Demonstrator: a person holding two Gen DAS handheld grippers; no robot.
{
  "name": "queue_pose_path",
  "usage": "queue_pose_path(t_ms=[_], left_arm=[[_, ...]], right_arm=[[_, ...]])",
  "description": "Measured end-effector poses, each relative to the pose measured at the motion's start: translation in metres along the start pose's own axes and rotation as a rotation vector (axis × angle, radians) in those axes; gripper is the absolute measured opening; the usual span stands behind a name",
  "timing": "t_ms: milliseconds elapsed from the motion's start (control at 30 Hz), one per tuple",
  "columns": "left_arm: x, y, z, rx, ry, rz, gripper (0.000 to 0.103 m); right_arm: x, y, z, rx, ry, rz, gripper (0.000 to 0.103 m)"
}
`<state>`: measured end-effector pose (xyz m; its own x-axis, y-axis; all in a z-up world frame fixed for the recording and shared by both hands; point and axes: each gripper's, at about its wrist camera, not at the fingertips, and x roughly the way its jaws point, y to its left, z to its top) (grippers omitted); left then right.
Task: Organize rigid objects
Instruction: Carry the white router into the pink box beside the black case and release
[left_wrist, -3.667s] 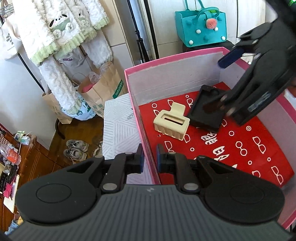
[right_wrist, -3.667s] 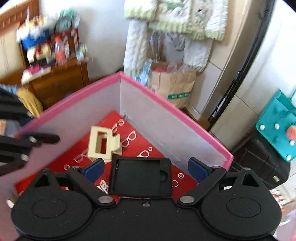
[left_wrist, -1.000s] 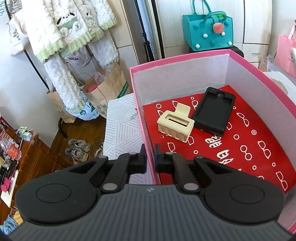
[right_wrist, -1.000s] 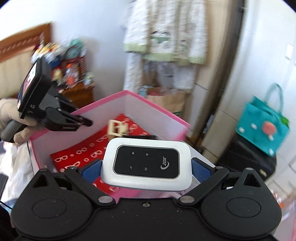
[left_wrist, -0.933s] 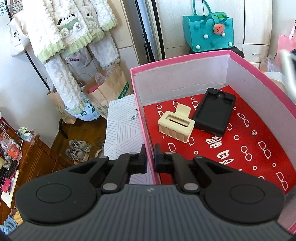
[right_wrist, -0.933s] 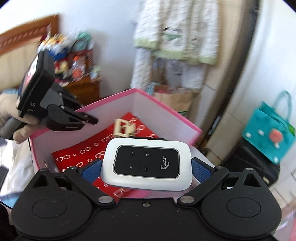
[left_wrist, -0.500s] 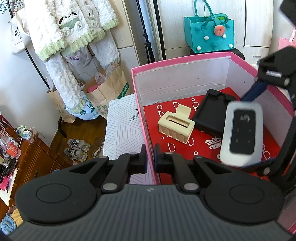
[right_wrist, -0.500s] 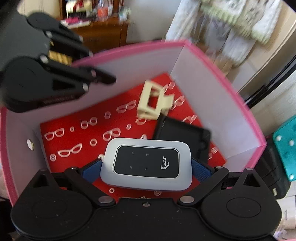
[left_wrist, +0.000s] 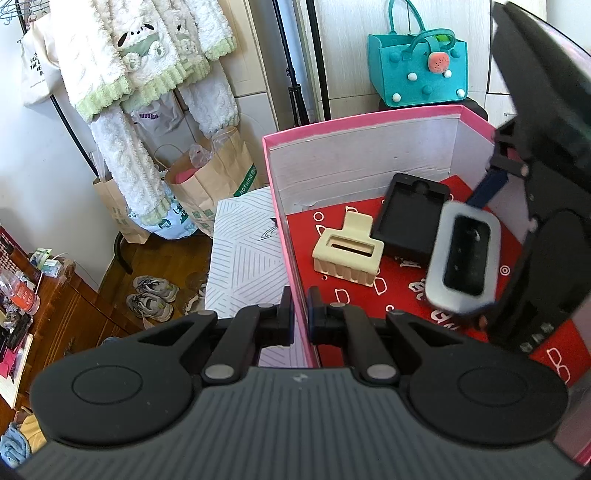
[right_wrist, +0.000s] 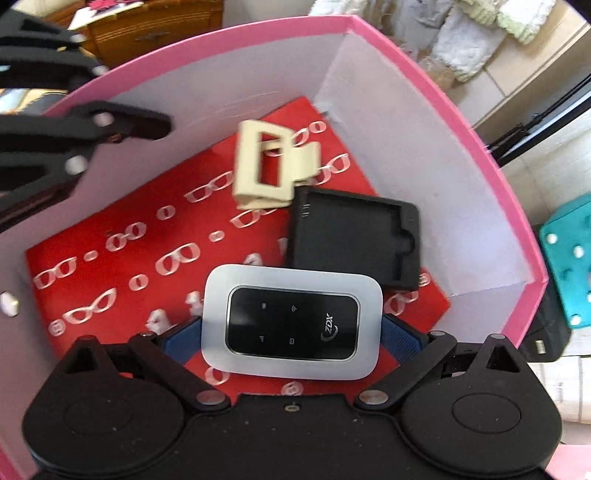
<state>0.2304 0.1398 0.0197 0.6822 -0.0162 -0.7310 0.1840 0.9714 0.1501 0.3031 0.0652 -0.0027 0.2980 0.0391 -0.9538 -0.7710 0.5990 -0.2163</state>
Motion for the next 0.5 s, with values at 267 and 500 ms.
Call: queue_pose_path(t_ms=[267,500], left_arm=[[0.001,0.001,0.0,-0.004,-0.001,-0.003,0.006],[0.001,0.002,-0.001,-0.006,-0.002,-0.004,0.006]], right_arm=[[-0.006,-0.018,-0.001,-0.008,-0.038,-0.113,0.101],[-0.051,0.002,-0.028,-0.047,-0.182,-0.172,0.101]])
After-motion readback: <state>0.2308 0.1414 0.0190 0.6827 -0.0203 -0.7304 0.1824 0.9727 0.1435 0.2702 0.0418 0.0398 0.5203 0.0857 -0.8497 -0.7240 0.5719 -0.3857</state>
